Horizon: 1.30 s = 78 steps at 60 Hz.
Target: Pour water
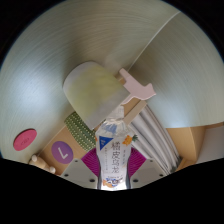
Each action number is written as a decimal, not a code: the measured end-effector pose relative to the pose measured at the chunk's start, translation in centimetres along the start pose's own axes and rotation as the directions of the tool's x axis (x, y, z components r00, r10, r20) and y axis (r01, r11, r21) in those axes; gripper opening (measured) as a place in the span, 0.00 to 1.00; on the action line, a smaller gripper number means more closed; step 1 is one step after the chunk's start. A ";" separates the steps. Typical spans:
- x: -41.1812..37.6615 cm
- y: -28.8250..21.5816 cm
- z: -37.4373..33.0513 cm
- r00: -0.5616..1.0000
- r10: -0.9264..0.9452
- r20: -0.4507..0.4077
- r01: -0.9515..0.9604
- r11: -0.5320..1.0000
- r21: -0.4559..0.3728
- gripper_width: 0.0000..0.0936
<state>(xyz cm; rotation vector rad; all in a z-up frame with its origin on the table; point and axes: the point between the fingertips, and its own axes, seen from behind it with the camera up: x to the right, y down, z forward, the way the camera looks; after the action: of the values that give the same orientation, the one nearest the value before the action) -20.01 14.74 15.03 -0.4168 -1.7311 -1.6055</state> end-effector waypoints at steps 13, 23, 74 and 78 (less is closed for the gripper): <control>1.3 5.8 -0.9 0.868 0.495 -0.034 -0.494 0.856 -0.151 0.34; 1.5 11.5 -2.7 0.389 0.911 -0.133 -0.908 0.356 -0.221 0.34; -12.6 6.7 -4.6 -0.671 0.699 -0.248 -0.681 -0.713 -0.169 0.38; -12.7 6.9 -4.7 -0.684 0.682 -0.260 -0.666 -0.729 -0.158 0.38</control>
<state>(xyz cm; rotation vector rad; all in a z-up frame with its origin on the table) -5.33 14.42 11.05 -1.6888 -0.0300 0.0141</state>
